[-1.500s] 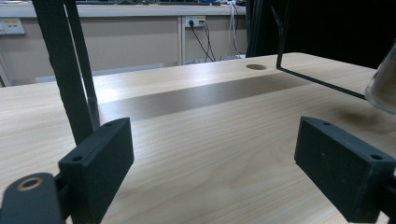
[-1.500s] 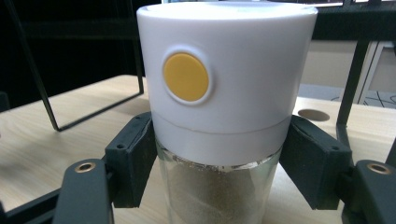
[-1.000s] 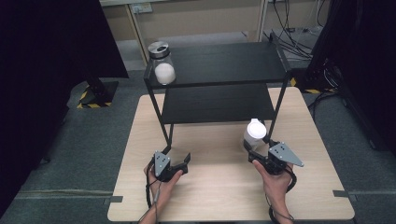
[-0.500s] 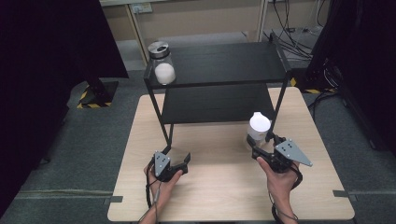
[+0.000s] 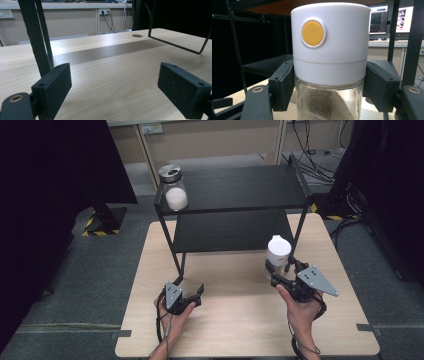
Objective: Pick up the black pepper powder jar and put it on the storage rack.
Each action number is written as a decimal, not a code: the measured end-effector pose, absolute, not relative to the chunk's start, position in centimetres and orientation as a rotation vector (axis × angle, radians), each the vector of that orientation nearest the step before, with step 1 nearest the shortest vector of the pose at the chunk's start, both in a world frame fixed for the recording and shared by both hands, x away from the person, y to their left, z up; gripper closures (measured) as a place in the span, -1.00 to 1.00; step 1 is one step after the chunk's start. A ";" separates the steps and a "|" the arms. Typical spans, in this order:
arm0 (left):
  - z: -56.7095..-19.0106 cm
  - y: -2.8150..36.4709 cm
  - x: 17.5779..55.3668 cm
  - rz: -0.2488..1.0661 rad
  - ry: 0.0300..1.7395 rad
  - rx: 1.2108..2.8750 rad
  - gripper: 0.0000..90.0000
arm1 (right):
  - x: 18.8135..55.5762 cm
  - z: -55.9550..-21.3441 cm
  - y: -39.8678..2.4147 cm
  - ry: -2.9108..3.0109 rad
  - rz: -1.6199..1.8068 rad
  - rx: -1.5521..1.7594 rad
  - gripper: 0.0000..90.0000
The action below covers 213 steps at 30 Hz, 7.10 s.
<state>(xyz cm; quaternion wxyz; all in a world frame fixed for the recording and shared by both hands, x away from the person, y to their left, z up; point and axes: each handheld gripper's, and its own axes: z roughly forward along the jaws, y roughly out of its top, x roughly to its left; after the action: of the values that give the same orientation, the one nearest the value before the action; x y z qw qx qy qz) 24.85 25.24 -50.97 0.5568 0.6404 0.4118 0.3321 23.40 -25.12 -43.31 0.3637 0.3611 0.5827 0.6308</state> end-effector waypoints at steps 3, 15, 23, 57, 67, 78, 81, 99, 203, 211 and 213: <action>-51.0 25.2 24.8 0.787 0.970 1.510 -0.75 | 23.5 -42.9 -25.1 1.493 1.628 0.921 -0.32; -51.0 25.2 24.8 0.788 0.970 1.510 -0.75 | 23.4 -41.2 -24.9 1.455 1.643 0.879 -0.31; -51.0 25.1 24.8 0.789 0.969 1.509 -0.75 | 23.5 -40.1 -24.8 1.433 1.652 0.856 -0.31; -51.0 25.0 24.8 0.792 0.963 1.513 -0.75 | 24.7 -35.0 -24.3 1.360 1.684 0.809 -0.31; -51.0 25.0 24.8 0.791 0.961 1.515 -0.75 | 25.1 -33.8 -24.2 1.345 1.682 0.801 -0.31; -51.0 25.0 24.7 0.791 0.959 1.514 -0.75 | 25.6 -31.8 -24.2 1.326 1.684 0.789 -0.31; -51.0 25.0 24.7 0.792 0.959 1.515 -0.75 | 25.8 -31.4 -24.2 1.322 1.685 0.787 -0.31; -51.0 25.0 24.8 0.788 0.959 1.515 -0.75 | 27.8 -27.9 -23.7 1.311 1.673 0.803 -0.31; -51.0 24.7 24.7 0.795 0.947 1.525 -0.75 | 27.7 -28.9 -24.5 1.345 1.619 0.877 -0.77; -51.0 24.7 24.7 0.794 0.949 1.524 -0.75 | 26.5 -30.3 -24.9 1.369 1.629 0.874 -0.77; -51.0 24.7 24.7 0.793 0.949 1.524 -0.75 | 26.2 -30.8 -25.1 1.377 1.630 0.875 -0.77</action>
<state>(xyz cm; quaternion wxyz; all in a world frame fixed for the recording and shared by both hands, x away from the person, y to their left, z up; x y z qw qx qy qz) 24.71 24.72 -51.00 0.5558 0.6454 0.4021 0.3360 26.19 -25.06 -30.75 0.4056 0.3469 0.5459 0.6459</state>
